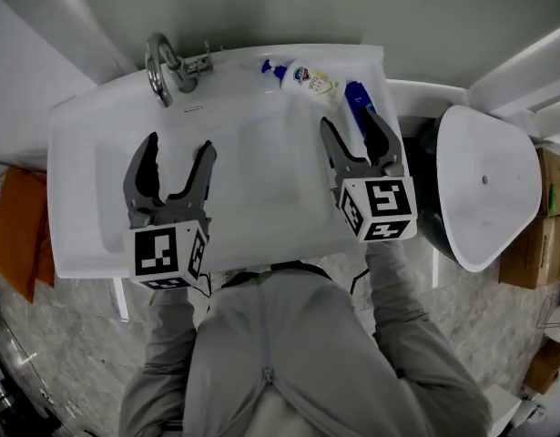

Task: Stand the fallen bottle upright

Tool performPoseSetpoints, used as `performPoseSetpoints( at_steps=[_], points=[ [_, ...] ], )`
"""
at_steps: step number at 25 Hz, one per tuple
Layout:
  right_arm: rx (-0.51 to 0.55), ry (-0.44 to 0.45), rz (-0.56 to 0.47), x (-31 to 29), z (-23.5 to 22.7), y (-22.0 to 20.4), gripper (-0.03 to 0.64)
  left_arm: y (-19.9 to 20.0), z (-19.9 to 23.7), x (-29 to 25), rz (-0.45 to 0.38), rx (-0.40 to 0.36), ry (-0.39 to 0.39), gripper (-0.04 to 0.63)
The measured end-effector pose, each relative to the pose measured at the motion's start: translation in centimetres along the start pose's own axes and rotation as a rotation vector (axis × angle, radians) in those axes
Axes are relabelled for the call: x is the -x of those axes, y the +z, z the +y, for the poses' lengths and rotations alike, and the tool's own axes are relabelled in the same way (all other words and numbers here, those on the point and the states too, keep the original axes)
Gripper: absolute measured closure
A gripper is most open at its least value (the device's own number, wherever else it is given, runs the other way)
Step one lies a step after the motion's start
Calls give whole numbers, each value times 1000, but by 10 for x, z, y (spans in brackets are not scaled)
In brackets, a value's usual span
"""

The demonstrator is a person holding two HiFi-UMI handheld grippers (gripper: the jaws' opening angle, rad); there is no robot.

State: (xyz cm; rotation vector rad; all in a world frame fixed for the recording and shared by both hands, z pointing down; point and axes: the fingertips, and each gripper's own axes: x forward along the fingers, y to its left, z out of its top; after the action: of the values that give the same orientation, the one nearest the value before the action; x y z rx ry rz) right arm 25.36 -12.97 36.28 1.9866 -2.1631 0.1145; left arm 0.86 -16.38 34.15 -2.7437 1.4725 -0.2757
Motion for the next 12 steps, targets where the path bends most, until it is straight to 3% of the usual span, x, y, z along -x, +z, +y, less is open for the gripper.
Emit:
performPoseSetpoints(
  at_steps=[12],
  points=[
    [222,170,225,-74,-8,-39,267,-12,13,-6,33,37,99,222]
  ],
)
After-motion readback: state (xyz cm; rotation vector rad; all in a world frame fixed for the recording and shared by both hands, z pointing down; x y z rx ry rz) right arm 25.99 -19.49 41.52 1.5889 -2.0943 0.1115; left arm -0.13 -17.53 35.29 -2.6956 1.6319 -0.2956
